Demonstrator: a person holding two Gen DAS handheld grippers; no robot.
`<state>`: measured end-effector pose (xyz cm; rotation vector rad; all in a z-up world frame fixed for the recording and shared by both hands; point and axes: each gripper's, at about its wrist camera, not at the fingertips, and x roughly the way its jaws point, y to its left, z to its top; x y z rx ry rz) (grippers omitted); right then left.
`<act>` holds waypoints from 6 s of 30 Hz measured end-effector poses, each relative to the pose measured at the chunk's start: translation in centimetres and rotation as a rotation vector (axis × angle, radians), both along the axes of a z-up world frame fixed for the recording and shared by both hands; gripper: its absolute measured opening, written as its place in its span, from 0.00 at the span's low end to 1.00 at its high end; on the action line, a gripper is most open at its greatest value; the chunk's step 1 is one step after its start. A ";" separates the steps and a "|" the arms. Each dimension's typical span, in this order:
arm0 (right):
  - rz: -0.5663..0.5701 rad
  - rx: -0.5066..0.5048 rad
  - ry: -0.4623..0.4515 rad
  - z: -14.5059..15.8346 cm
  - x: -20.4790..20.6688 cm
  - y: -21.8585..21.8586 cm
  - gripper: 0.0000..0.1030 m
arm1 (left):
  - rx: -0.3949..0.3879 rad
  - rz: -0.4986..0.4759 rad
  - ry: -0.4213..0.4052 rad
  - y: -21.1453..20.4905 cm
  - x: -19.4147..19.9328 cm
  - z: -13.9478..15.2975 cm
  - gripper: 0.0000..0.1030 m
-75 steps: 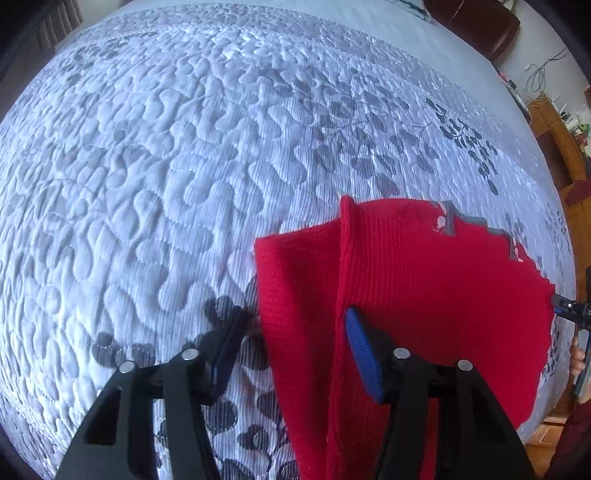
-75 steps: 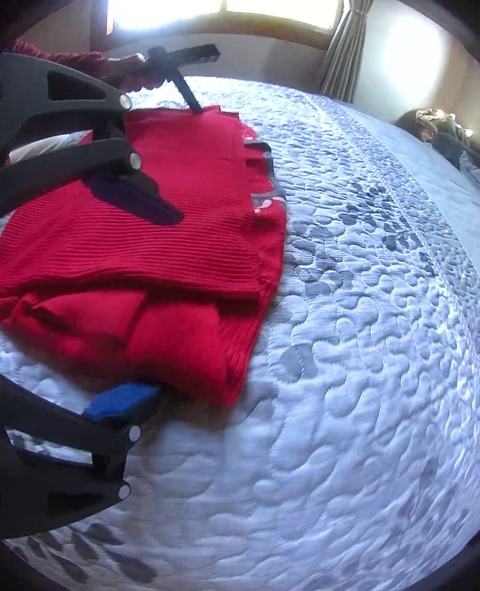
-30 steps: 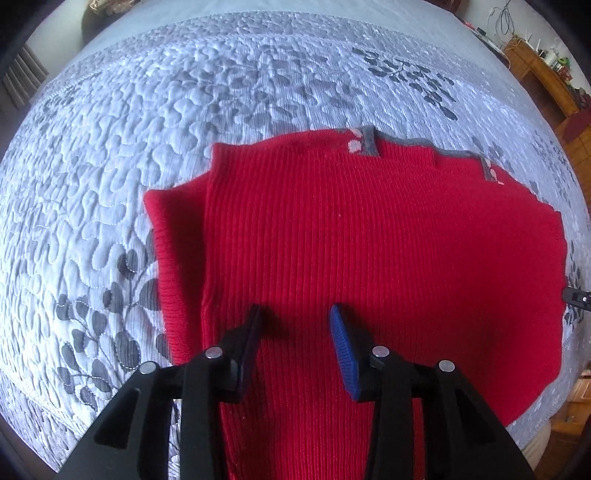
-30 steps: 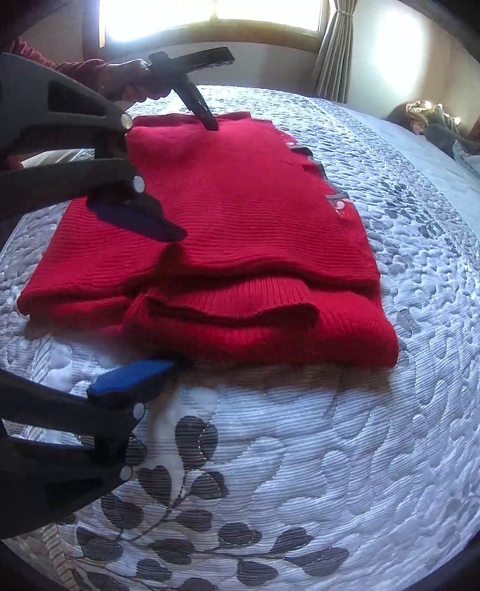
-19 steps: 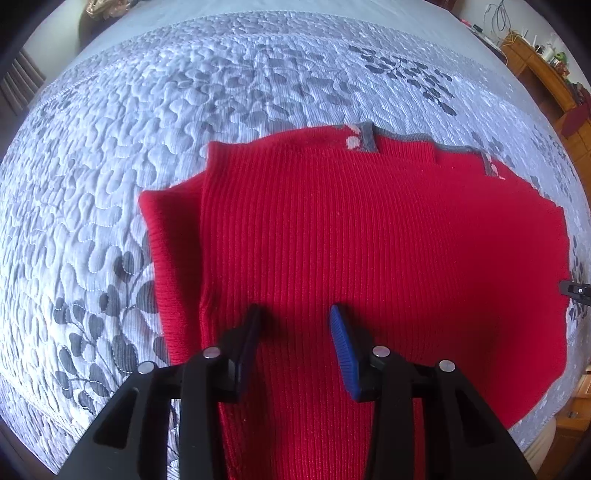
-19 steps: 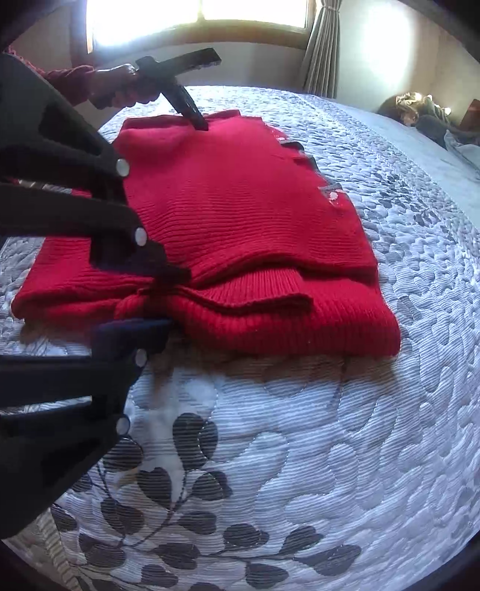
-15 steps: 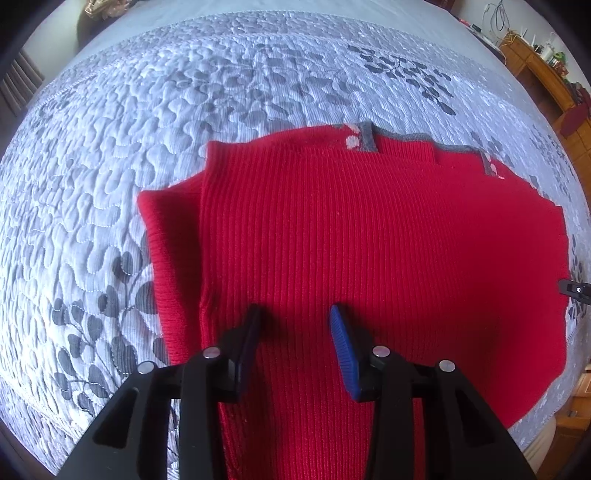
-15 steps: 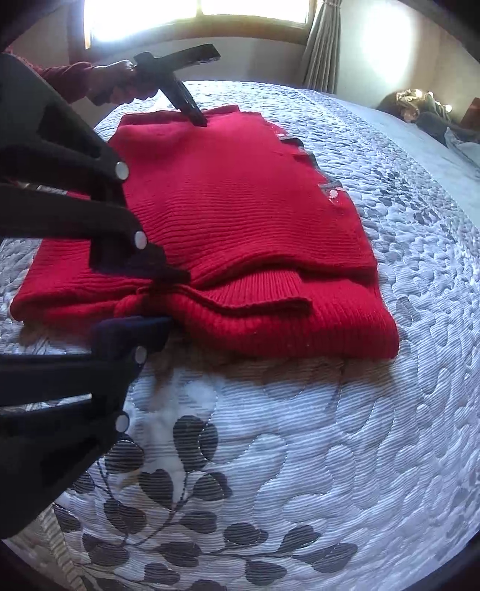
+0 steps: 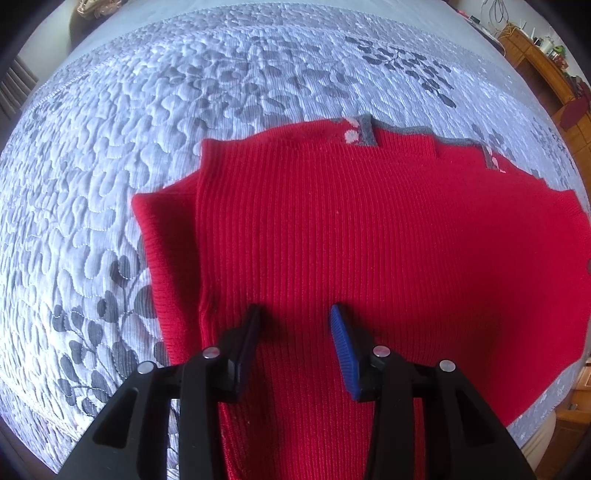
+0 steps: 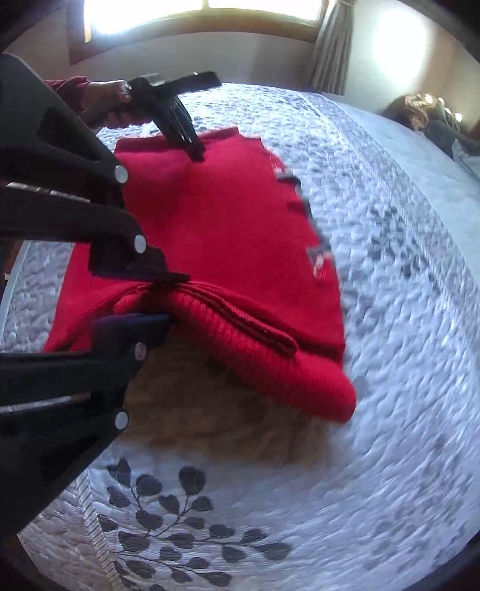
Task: Fold small clothes
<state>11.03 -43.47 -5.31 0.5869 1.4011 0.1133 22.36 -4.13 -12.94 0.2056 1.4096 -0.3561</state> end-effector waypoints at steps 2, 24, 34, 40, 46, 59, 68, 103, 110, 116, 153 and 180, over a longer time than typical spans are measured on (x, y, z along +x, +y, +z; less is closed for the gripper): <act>0.031 -0.014 -0.019 1.2 0.9 1.7 0.13 | 0.002 -0.001 0.010 -0.1 0.3 0.0 0.39; 0.441 0.030 -0.106 0.2 4.6 22.5 0.36 | -0.241 0.112 0.009 7.7 -1.3 3.2 0.42; 0.516 -0.120 -0.227 3.2 -2.4 16.5 0.78 | -0.412 0.069 0.191 1.9 0.6 2.3 0.47; 0.584 -0.097 -0.202 0.1 -3.0 17.6 0.78 | -0.447 0.098 0.279 0.7 0.6 0.7 0.47; 0.619 0.014 -0.151 -1.7 -2.0 18.5 0.12 | -0.415 0.092 0.289 -0.4 0.9 0.2 0.47; 0.529 0.132 -0.255 2.5 -4.8 14.4 0.06 | -0.497 0.147 0.331 -1.3 0.8 -0.1 0.65; 0.554 0.154 -0.270 1.9 -5.5 15.6 0.06 | -0.521 0.198 0.343 -2.3 2.3 0.0 0.41; 0.664 0.287 -0.245 -2.9 -1.5 28.9 0.06 | -0.595 0.249 0.075 9.8 5.2 2.8 0.10; 0.665 0.259 -0.167 -6.4 -0.9 30.5 0.06 | -0.591 0.267 0.087 11.7 4.5 -0.8 0.10; 0.649 0.296 -0.191 -5.3 -0.9 30.0 0.06 | -0.617 0.242 0.002 11.3 4.8 2.0 0.10; 0.461 0.109 -0.170 -3.6 -0.8 17.0 0.42 | -0.405 0.301 -0.073 11.6 6.0 0.6 0.10; 0.310 0.219 0.000 -7.2 -4.2 15.1 0.23 | -0.371 0.243 0.067 12.9 -12.5 3.1 0.10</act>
